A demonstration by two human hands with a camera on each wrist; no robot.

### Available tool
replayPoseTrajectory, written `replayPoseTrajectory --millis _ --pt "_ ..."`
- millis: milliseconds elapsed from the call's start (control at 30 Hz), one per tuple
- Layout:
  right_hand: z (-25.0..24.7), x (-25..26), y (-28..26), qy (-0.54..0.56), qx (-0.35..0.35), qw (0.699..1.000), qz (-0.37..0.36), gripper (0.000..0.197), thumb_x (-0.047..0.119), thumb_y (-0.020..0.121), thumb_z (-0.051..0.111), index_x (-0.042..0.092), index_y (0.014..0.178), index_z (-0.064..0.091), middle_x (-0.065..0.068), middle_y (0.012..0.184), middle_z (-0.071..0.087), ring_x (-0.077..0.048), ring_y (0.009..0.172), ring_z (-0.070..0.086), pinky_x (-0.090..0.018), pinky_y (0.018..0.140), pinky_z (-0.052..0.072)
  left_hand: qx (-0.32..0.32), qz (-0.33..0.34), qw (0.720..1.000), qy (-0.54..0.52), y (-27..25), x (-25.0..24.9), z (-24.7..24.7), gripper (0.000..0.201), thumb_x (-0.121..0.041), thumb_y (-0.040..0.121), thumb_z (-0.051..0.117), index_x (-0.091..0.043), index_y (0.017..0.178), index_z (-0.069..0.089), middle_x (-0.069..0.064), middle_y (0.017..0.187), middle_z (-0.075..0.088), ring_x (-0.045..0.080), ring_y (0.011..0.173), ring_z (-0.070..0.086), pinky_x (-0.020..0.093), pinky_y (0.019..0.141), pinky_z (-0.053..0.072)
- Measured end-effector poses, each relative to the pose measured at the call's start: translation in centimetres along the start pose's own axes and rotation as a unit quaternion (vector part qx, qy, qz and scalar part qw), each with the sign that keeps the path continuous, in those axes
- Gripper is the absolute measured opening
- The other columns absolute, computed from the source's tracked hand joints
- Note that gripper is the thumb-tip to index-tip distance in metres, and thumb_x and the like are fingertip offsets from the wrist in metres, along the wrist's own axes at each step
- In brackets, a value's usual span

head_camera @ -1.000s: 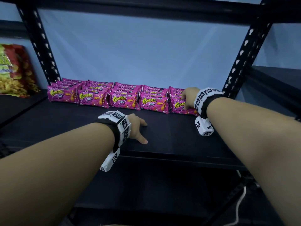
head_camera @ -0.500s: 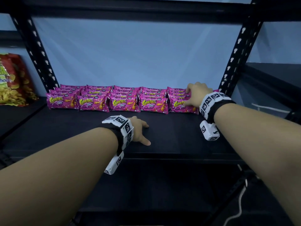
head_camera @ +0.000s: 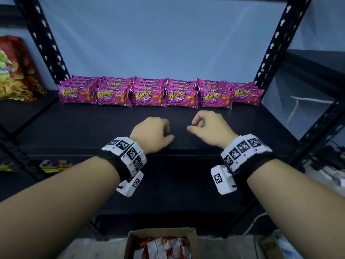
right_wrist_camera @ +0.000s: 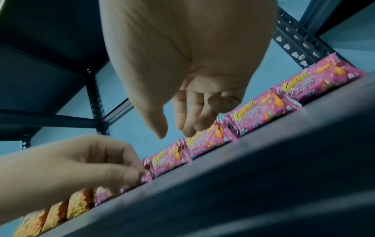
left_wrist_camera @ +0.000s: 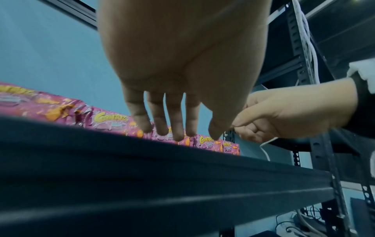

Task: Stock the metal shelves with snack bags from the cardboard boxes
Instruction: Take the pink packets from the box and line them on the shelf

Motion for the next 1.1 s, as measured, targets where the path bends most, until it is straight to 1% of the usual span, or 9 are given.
replayPoseTrajectory --millis 200,300,400,500,633,767,900,967,1100 --pt "3.5 0.6 -5.7 0.073 -0.112 0.99 -0.044 0.021 0.027 0.092 0.07 0.025 0.075 0.057 0.005 0.055 0.055 -0.012 0.058 0.056 -0.033 0.06 0.051 -0.133 0.032 0.988 -0.064 -5.2 1.6 0.3 0.016 -0.037 0.087 0.07 -0.024 0.085 0.061 -0.013 0.078 0.055 0.015 0.081 0.054 0.035 0.07 0.051" --pt "5.9 0.0 -7.9 0.103 -0.117 0.986 -0.061 0.023 0.023 0.092 0.07 0.022 0.074 0.056 0.006 0.053 0.049 -0.015 0.057 0.053 -0.035 0.058 0.05 -0.207 0.077 0.975 -0.003 -8.1 0.9 0.7 0.017 -0.03 0.085 0.072 -0.018 0.08 0.061 -0.006 0.077 0.055 0.02 0.077 0.055 0.035 0.062 0.049" --pt "9.0 -1.3 -9.6 0.106 -0.086 0.989 -0.06 0.022 0.023 0.091 0.07 0.023 0.075 0.056 0.006 0.053 0.049 -0.017 0.056 0.054 -0.034 0.055 0.049 -0.226 0.103 0.969 -0.003 -10.9 0.9 2.9 0.018 -0.025 0.081 0.075 -0.015 0.078 0.06 -0.003 0.075 0.054 0.022 0.072 0.054 0.035 0.061 0.047" --pt "13.2 -3.6 -11.4 0.1 -0.026 0.994 -0.03 0.023 0.022 0.091 0.07 0.025 0.073 0.056 0.006 0.053 0.051 -0.017 0.052 0.053 -0.033 0.052 0.049 -0.16 0.059 0.985 -0.031 -13.0 3.4 7.8 0.018 -0.026 0.081 0.076 -0.018 0.08 0.06 -0.006 0.075 0.054 0.018 0.071 0.057 0.031 0.059 0.047" --pt "21.0 -7.1 -14.3 0.091 0.095 0.989 0.066 0.024 0.021 0.092 0.071 0.023 0.071 0.059 0.005 0.053 0.058 -0.016 0.05 0.055 -0.032 0.055 0.051 -0.03 -0.038 0.996 -0.079 -16.1 8.5 15.8 0.015 -0.033 0.087 0.07 -0.024 0.085 0.057 -0.012 0.081 0.051 0.012 0.073 0.053 0.029 0.059 0.045" --pt "27.8 -9.4 -17.5 0.067 0.188 0.969 0.145 0.015 0.022 0.09 0.075 0.023 0.078 0.066 0.006 0.06 0.066 -0.006 0.059 0.061 -0.02 0.056 0.049 0.086 -0.105 0.985 -0.106 -18.7 12.9 22.3 0.012 -0.036 0.09 0.063 -0.026 0.094 0.057 -0.013 0.089 0.051 0.011 0.077 0.053 0.029 0.063 0.042" --pt "32.0 -11.0 -20.1 0.038 0.219 0.953 0.207 0.016 0.024 0.089 0.075 0.028 0.078 0.064 0.012 0.07 0.064 -0.005 0.071 0.062 -0.01 0.056 0.041 0.195 -0.134 0.962 -0.135 -20.9 17.0 27.3 0.018 -0.037 0.091 0.062 -0.026 0.104 0.054 -0.01 0.1 0.053 0.014 0.088 0.058 0.031 0.074 0.049" --pt "33.8 -12.2 -21.7 0.042 0.229 0.944 0.236 0.019 0.027 0.087 0.077 0.032 0.075 0.063 0.013 0.074 0.065 -0.007 0.076 0.064 -0.01 0.059 0.039 0.239 -0.138 0.95 -0.149 -22.1 18.4 30.1 0.023 -0.037 0.089 0.062 -0.027 0.106 0.051 -0.007 0.104 0.054 0.016 0.097 0.06 0.033 0.08 0.051" --pt "38.9 -16.2 -24.9 0.055 0.275 0.916 0.288 0.013 0.038 0.08 0.081 0.033 0.08 0.069 0.012 0.09 0.072 -0.013 0.09 0.069 -0.035 0.084 0.057 0.315 -0.163 0.922 -0.156 -24.3 20.3 36.5 0.032 -0.033 0.088 0.063 -0.025 0.115 0.05 0.002 0.12 0.059 0.021 0.115 0.058 0.035 0.094 0.051"
Point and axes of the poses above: each hand's wrist, its own y-axis towards the middle knuckle, its own z-axis out of the palm, x = y × z, the point moved 9 cm from there along y, towards the middle knuckle
